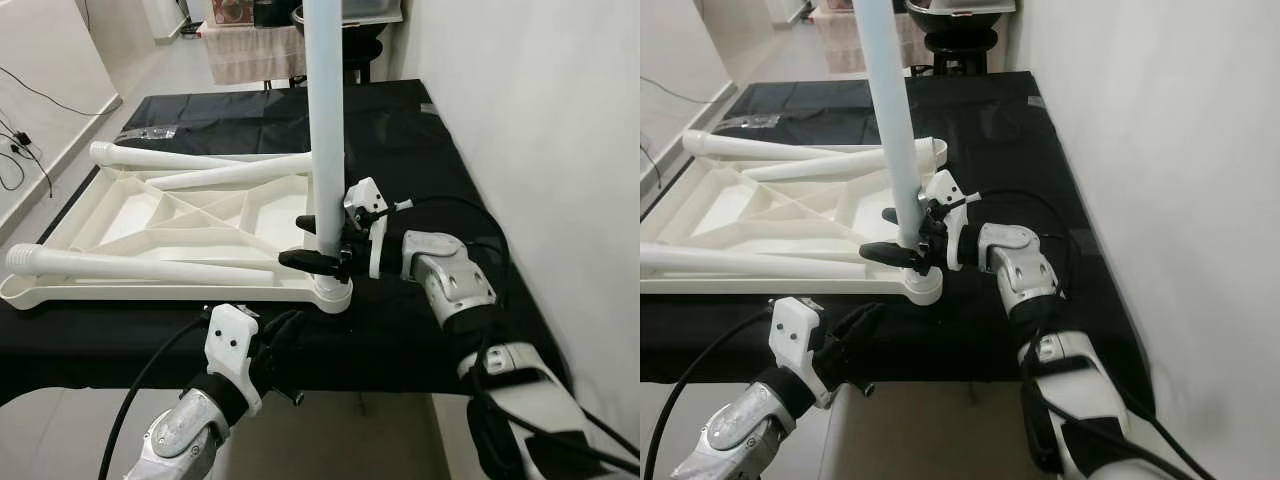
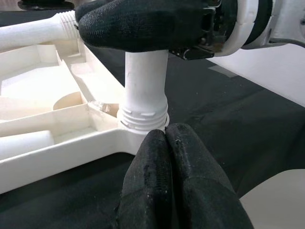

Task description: Building children table

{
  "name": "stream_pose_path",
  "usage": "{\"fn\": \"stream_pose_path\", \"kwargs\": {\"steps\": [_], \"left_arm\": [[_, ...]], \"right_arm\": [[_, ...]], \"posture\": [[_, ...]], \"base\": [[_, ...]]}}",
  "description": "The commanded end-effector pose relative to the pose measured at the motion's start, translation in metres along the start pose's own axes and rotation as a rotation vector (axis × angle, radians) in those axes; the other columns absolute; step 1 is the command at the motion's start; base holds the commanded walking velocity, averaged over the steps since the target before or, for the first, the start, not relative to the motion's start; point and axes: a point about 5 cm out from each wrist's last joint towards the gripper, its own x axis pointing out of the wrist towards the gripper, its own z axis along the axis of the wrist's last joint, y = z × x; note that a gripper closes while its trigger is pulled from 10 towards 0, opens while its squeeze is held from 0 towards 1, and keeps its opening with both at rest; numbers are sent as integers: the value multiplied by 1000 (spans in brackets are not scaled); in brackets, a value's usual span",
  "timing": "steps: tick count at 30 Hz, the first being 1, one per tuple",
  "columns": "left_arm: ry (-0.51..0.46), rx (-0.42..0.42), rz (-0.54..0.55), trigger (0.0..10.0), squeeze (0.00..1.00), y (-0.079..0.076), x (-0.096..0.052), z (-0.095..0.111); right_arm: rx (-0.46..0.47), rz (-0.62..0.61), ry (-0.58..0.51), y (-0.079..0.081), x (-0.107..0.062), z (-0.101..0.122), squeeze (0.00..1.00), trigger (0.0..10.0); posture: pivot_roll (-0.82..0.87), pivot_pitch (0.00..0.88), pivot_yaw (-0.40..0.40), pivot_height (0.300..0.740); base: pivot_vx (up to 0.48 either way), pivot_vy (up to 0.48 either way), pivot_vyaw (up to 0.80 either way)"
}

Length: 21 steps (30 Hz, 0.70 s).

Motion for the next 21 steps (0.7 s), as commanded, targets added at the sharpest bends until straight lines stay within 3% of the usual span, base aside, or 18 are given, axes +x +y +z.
{"fn": "stream_pose_path", "kwargs": {"steps": [1, 6, 12, 14, 15, 16, 17, 18, 19, 20, 21], "left_arm": [[13, -16, 8, 10000, 0, 3, -1, -3], [8, -29, 5, 10000, 0, 3, -2, -2], [5, -28, 5, 10000, 0, 2, -2, -1], [2, -26, 5, 10000, 0, 2, -3, 1], [2, -26, 6, 10000, 0, 2, -3, 1], [2, -25, 7, 10000, 0, 2, -4, 1], [2, -25, 7, 10000, 0, 2, -4, 1], [1, -24, 7, 10000, 0, 3, -5, 2], [3, -24, 5, 10000, 0, 4, -5, 2], [3, -24, 5, 10000, 0, 4, -5, 2], [5, -25, 1, 10000, 0, 5, -5, 2]], "right_arm": [[2, 59, 8, 4, 8, -2, 0, 0], [-5, 63, -4, -2, 3, -1, 0, 0], [-68, -61, 12, -7, -11, -8, 0, 0], [-53, -149, 32, -3, -19, -17, 0, 0], [-81, -290, 28, -5, -21, -17, 0, 0], [-71, -585, -14, -12, -25, -16, 0, 0], [-71, -585, -14, -12, -25, -16, 0, 0], [-36, -895, -27, -5, -40, -23, 0, 0], [-35, -962, 12, 24, -40, -40, 0, 0], [-35, -962, 12, 24, -40, -40, 0, 0], [-31, -883, 54, 61, -31, -54, 0, 0]], "posture": [[-42, 89, 54, 740], [-49, 97, 57, 740], [-52, 113, 47, 740], [-51, 122, 42, 740], [-53, 135, 39, 740], [-61, 138, 41, 740], [-61, 138, 41, 740], [-76, 144, 39, 740], [-75, 156, 48, 740], [-75, 156, 48, 740], [-92, 139, 48, 740]], "base": [[0, 0, 0], [0, 0, 0], [0, 0, 0], [0, 0, 0], [0, 0, 0], [0, 0, 0], [0, 0, 0], [0, 0, 0], [0, 0, 0], [0, 0, 0], [0, 0, 0]]}}
